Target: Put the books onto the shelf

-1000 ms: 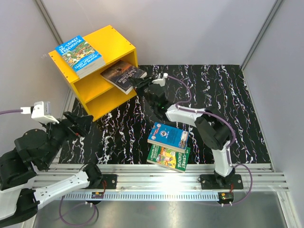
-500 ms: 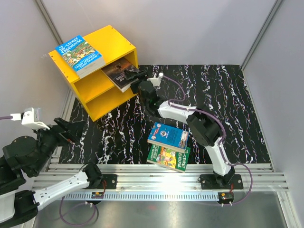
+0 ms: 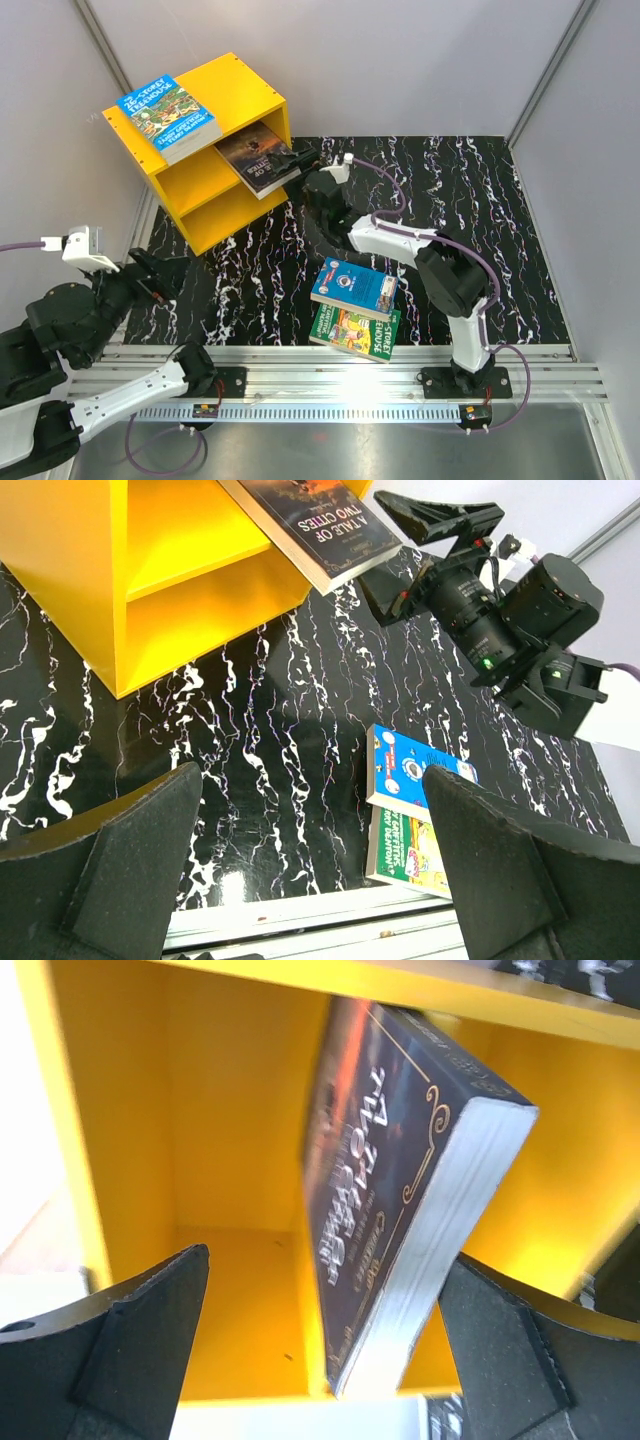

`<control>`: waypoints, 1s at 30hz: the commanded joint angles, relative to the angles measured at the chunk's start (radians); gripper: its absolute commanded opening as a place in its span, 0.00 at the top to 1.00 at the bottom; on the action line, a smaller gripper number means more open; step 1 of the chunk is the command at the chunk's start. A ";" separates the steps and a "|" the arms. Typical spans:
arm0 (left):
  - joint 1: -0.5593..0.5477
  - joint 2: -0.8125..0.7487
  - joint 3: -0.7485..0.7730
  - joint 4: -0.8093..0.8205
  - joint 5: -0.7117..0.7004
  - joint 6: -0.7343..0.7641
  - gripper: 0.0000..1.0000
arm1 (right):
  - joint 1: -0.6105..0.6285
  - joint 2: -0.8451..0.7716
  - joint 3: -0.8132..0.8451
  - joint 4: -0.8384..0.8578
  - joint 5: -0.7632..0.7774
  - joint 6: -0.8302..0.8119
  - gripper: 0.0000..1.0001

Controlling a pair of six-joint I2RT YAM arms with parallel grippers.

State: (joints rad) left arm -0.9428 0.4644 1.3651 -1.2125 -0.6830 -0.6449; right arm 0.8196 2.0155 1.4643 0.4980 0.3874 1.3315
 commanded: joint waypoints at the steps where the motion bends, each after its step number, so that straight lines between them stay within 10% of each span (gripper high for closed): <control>1: -0.002 -0.007 -0.018 0.048 0.013 -0.001 0.04 | -0.005 -0.090 -0.057 0.010 -0.047 -0.034 0.00; 13: -0.004 -0.004 -0.070 0.093 0.019 -0.001 0.04 | -0.011 -0.176 -0.186 0.017 -0.068 -0.095 0.02; 19: -0.002 -0.004 -0.083 0.100 0.013 -0.002 0.03 | -0.011 -0.175 -0.199 0.045 -0.071 -0.097 1.00; 30: -0.002 -0.006 -0.100 0.102 -0.001 -0.001 0.03 | -0.011 -0.169 -0.245 0.071 -0.078 -0.074 1.00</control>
State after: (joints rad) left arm -0.9428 0.4641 1.2778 -1.1557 -0.6769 -0.6476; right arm 0.8143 1.8904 1.2518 0.5255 0.3008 1.2552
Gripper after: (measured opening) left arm 0.965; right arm 0.009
